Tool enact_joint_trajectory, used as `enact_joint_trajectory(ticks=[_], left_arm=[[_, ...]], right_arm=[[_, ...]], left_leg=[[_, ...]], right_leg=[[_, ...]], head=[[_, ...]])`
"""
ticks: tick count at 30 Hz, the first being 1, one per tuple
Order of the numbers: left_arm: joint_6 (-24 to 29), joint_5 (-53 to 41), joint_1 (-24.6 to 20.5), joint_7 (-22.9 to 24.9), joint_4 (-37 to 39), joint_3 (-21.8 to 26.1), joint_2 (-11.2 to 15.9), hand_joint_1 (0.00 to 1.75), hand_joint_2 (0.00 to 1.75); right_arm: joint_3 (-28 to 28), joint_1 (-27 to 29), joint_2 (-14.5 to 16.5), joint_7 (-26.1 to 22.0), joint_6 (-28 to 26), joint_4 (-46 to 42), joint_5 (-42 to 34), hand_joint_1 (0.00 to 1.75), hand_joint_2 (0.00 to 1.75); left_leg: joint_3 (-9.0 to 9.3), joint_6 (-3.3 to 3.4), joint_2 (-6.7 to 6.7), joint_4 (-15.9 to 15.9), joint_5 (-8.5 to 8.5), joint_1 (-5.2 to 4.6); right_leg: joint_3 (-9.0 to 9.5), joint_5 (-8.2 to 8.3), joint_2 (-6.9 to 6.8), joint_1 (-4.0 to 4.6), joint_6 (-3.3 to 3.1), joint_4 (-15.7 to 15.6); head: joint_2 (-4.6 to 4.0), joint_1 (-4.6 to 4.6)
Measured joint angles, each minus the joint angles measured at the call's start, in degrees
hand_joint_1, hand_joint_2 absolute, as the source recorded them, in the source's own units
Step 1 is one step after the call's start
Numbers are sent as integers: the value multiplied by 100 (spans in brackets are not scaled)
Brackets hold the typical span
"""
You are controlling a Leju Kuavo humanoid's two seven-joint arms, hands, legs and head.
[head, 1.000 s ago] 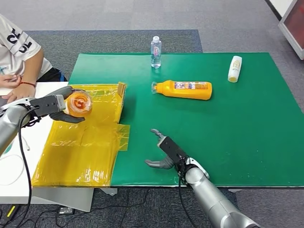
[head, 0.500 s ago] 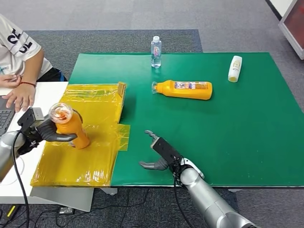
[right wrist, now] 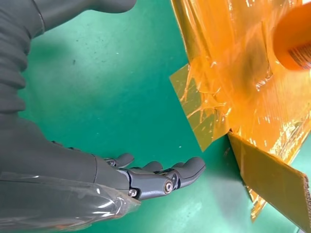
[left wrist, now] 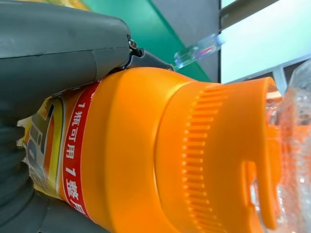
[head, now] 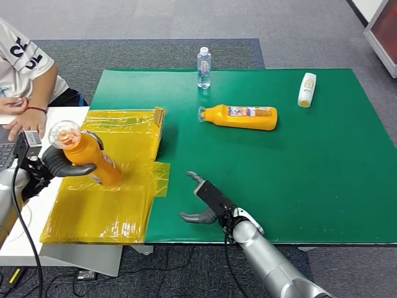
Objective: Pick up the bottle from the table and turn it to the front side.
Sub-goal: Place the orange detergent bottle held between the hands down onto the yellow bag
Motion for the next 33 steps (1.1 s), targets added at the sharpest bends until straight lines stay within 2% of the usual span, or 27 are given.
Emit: enact_joint_trajectory(ticks=[4, 7, 10, 13, 16, 21, 27, 33], left_arm=[[-162, -389, -425, 12, 139, -45, -3, 175, 175], [-703, -725, -972, 217, 318, -400, 270, 175, 175], [-1376, -895, -1915, 1055, 636, -1018, 536, 175, 175], [-1652, -927, -3004, 2210, 1098, -1788, 488, 175, 175], [-1488, -915, -3884, 2926, 1520, -2581, 175, 175, 175], [-665, -1128, -4669, 3262, 1962, -4066, -589, 175, 175], [-49, -1514, -4975, 3265, 2294, -5505, -1376, 175, 175], [244, -1666, -4981, 3230, 2527, -6339, -1805, 175, 175]], right_arm=[[13, -18, 49, -26, 31, 14, -48, 0, 175], [68, -31, 68, -87, 138, 88, -114, 0, 175], [150, -39, 80, -148, 201, 245, -188, 0, 175], [234, -58, 110, -186, 209, 420, -249, 0, 175], [296, -111, 161, -195, 178, 542, -289, 0, 175], [327, -195, 235, -125, 39, 629, -249, 0, 175], [327, -208, 283, 6, -43, 633, -111, 0, 175], [327, -226, 339, 85, -44, 633, -26, 0, 175]], left_leg=[[-1, -1, 1, 0, 1, 1], [0, -6, 9, 0, 4, 3], [-3, -10, 10, -2, 11, 9], [-3, -8, 6, -4, 15, 10], [-1, -1, 1, -4, 18, 7], [2, 15, -7, -3, 21, -9], [6, 27, -4, -3, 16, -23], [6, 30, -2, -3, 19, -21]], right_leg=[[0, 3, 1, 2, -2, 1], [-5, 6, 6, 5, -8, -1], [-9, 7, 6, 9, -11, -12], [1, 10, 3, 10, -8, -19], [14, 17, 1, 6, 4, -28], [29, 32, -3, -9, 26, -39], [32, 38, 0, -24, 36, -40], [30, 38, 0, -21, 36, -37]], head=[[0, 1], [0, -2], [0, -3], [0, -2], [0, 0], [0, 1], [0, -1], [0, 0]])
